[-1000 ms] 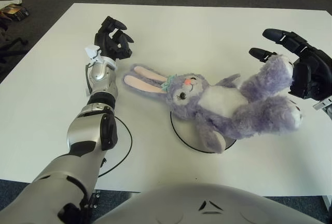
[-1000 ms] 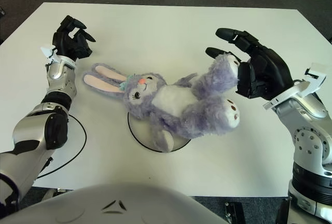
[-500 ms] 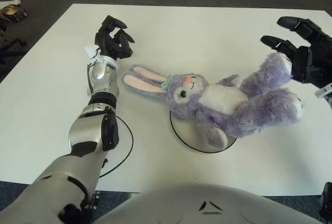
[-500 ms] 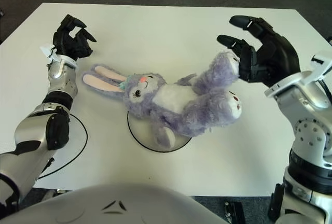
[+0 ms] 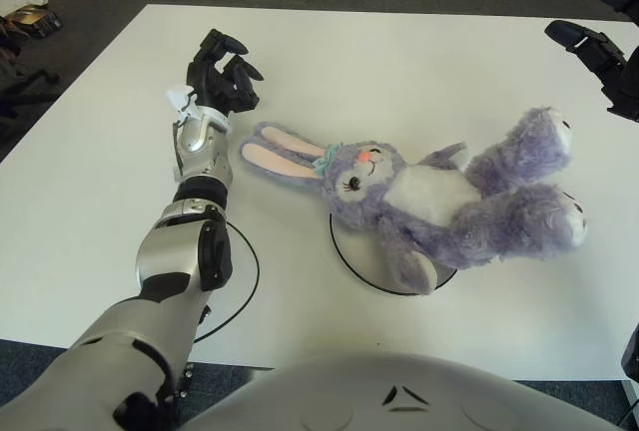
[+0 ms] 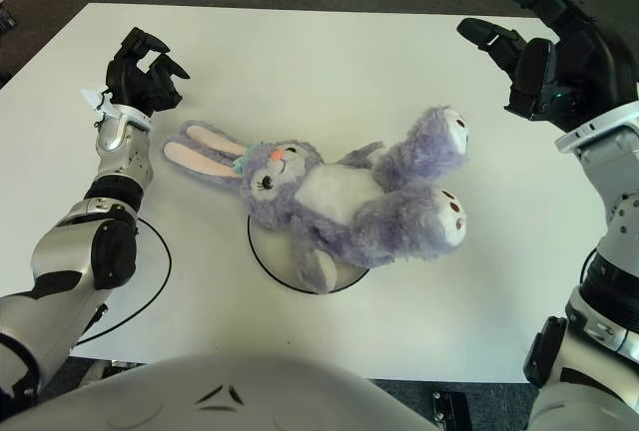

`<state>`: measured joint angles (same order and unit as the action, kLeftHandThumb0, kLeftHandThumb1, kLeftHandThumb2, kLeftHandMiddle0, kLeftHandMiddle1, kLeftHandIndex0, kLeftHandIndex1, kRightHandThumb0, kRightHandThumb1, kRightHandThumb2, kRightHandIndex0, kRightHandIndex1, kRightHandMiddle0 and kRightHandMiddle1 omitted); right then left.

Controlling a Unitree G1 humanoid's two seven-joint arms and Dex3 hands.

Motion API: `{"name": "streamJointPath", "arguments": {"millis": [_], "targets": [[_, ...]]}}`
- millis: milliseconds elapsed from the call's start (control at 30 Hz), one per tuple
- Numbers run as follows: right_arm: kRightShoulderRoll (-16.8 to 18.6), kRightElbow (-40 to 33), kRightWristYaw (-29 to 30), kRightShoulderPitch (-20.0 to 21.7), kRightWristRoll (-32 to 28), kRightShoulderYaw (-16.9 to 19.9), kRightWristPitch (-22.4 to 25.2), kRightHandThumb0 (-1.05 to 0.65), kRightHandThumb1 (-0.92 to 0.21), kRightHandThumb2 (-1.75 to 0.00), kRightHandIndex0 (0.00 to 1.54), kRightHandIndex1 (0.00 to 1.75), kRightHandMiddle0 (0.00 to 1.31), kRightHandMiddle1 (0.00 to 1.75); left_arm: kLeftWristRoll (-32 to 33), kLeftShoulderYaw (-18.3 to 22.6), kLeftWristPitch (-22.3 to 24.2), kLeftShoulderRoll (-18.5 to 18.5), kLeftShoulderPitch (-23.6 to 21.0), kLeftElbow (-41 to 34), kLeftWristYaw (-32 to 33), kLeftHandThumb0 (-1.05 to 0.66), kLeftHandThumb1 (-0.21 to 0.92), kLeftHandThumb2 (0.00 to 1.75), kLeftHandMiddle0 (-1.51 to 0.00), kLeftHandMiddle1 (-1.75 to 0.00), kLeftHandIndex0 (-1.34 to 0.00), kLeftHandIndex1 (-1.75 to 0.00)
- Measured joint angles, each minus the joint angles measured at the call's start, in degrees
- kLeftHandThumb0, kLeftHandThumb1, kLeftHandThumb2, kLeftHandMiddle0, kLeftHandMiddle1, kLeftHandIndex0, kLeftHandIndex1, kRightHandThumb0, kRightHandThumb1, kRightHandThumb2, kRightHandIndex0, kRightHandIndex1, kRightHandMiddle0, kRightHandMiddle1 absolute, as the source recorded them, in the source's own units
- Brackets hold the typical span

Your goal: Put the doll into the plate.

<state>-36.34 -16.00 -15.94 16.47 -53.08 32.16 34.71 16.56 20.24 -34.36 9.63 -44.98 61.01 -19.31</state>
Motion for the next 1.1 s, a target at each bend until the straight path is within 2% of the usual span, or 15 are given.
{"name": "streamJointPath", "arguments": {"millis": [133, 233, 433, 533, 667, 800, 900, 933, 967, 1000, 1033, 1100], "targets": [[1.6, 3.1, 0.1, -0.8, -0.3, 0.4, 0.6, 0.16, -0.09, -1.46, 0.07, 1.03, 0.13, 1.32, 0.2, 0.0, 0.3, -0.3, 0.0, 0.0, -0.4, -0.01, 0.20, 1.46, -0.59, -1.75, -0.58, -1.75], [1.9, 4.4, 6.1, 0.0, -2.0, 1.9, 4.2, 0.17, -0.08, -1.47, 0.07, 1.06, 0.14, 1.33, 0.2, 0.0, 0.3, -0.4, 0.0, 0.0, -0.4, -0.01, 0.15, 1.49, -0.72, -1.75, -0.58, -1.65], [2.3, 7.7, 12.6, 4.0, -4.3, 3.2, 7.5, 0.18, -0.07, -1.48, 0.11, 1.13, 0.16, 1.36, 0.1, 0.0, 0.3, -0.5, 0.0, 0.0, -0.3, -0.02, 0.11, 1.52, -0.79, -1.75, -0.59, -1.60], [2.3, 9.3, 14.2, 5.9, -4.3, 3.3, 8.0, 0.18, -0.07, -1.48, 0.15, 1.16, 0.16, 1.36, -0.2, -0.5, -0.2, -1.1, 0.5, -1.0, -0.3, -0.01, 0.13, 1.52, -0.68, -1.75, -0.61, -1.70], [2.4, 9.5, 16.6, 6.7, -3.7, 3.2, 8.5, 0.13, -0.09, -1.45, 0.19, 1.23, 0.19, 1.38, -1.5, -1.5, -1.0, -1.6, 0.8, -1.5, 0.0, -0.01, 0.15, 1.51, -0.63, -1.75, -0.61, -1.74], [4.7, 6.4, 18.8, 4.6, -0.6, 2.4, 6.8, 0.10, -0.10, -1.43, 0.21, 1.27, 0.20, 1.38, -2.6, -2.1, -1.0, -1.7, 1.0, -1.9, 1.4, -0.01, 0.16, 1.50, -0.62, -1.75, -0.60, -1.74], [6.8, 2.7, 21.5, 2.1, 4.8, -0.6, 5.3, 0.01, -0.14, -1.37, 0.27, 1.43, 0.27, 1.44, -3.4, -2.5, -0.9, -1.7, 1.3, -2.5, 2.5, -0.01, 0.19, 1.47, -0.59, -1.75, -0.58, -1.75], [7.2, 1.7, 22.8, 1.6, 6.8, -1.8, 5.3, -0.07, -0.22, -1.28, 0.27, 1.44, 0.32, 1.47, -3.6, -2.5, -0.9, -1.6, 1.4, -2.6, 2.8, -0.01, 0.20, 1.46, -0.59, -1.75, -0.57, -1.75], [7.7, 0.6, 24.5, 1.1, 9.5, -3.4, 5.3, -0.19, -0.36, -1.11, 0.27, 1.46, 0.39, 1.50, -3.8, -2.7, -0.8, -1.7, 1.6, -2.8, 3.2, -0.01, 0.20, 1.46, -0.58, -1.75, -0.57, -1.75], [8.0, -0.1, 25.7, 0.7, 11.7, -4.6, 5.2, -0.26, -0.43, -1.02, 0.27, 1.47, 0.45, 1.53, -3.9, -2.9, -0.7, -1.7, 1.8, -3.0, 3.5, -0.01, 0.21, 1.45, -0.58, -1.75, -0.56, -1.75], [8.5, -0.9, 27.1, 0.4, 14.5, -6.2, 5.1, -0.29, -0.45, -0.99, 0.27, 1.47, 0.47, 1.53, -4.3, -3.2, -0.6, -1.8, 2.1, -3.4, 3.9, -0.01, 0.22, 1.44, -0.57, -1.75, -0.56, -1.75], [9.2, -1.5, 28.6, 0.1, 18.2, -8.2, 4.5, -0.15, -0.47, -1.01, 0.34, 1.49, 0.49, 1.61, -4.8, -3.7, -0.2, -2.0, 2.5, -4.0, 4.4, -0.01, 0.19, 1.45, -0.66, -1.75, -0.56, -1.67]]}}
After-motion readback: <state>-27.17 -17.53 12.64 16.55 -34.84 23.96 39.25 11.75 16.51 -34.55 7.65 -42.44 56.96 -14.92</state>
